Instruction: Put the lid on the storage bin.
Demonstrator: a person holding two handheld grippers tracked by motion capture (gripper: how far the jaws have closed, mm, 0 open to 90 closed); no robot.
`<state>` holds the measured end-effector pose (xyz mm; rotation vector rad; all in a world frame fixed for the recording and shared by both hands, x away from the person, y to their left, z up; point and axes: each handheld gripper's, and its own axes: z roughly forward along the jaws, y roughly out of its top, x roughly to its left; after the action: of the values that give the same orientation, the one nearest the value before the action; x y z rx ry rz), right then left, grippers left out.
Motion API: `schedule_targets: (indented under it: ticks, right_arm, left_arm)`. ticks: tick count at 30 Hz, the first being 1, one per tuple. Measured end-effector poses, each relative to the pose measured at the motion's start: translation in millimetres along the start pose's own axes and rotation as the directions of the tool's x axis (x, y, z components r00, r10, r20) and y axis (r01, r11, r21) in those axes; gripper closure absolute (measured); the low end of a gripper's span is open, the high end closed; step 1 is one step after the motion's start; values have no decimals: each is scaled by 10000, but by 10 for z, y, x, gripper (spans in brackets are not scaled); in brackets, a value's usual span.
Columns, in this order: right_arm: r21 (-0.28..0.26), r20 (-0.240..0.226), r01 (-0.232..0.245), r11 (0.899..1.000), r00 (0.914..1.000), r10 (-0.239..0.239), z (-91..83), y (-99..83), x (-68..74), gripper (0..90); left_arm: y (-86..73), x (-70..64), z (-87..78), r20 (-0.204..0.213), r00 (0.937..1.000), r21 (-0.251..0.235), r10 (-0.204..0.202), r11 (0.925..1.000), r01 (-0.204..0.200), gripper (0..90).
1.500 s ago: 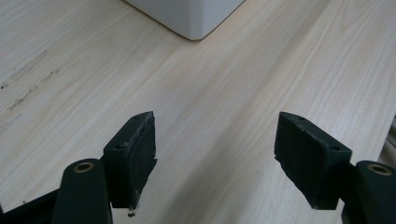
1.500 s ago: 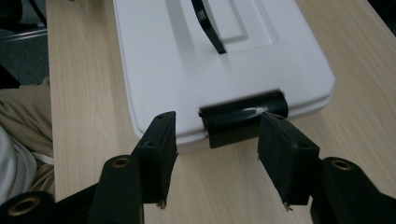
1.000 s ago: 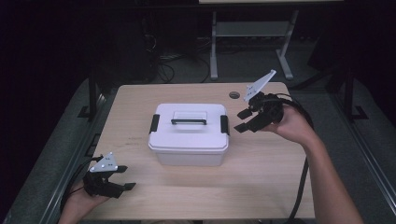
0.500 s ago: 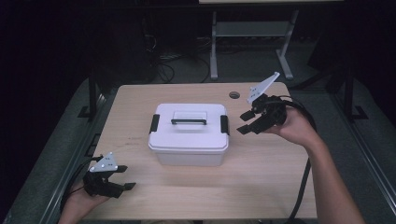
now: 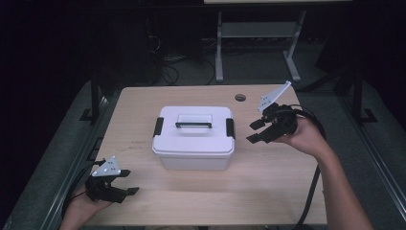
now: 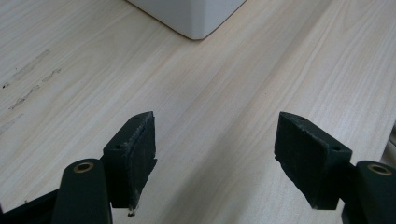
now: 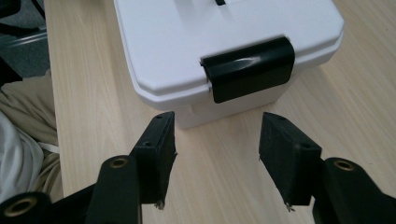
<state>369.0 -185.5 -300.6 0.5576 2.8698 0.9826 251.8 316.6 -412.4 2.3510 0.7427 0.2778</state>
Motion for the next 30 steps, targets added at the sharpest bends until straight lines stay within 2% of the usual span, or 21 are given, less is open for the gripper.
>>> schedule_targets:
  ticks: [6, 14, 19, 30]
  right_arm:
    - [-126, -59, -138, 9998, 9999, 138, 50, -101, -6, 447]
    - [3, -142, -333, 9994, 9993, 333, 136, -228, -5, 433]
    - [-196, -176, -469, 9987, 9988, 466, 166, -311, -5, 433]
    - [-239, -223, -773, 9967, 9968, 768, 238, -515, -7, 428]
  left_arm:
    - [7, -3, 13, 22, 10000, 21, 23, 10000, -23, 290]
    - [3, 0, 11, -2, 10000, 24, 2, 10000, -2, 290]
    - [2, -1, 15, 6, 10000, 49, 2, 10000, -2, 289]
    - [4, -2, 23, 19, 10000, 96, 9, 10000, -9, 289]
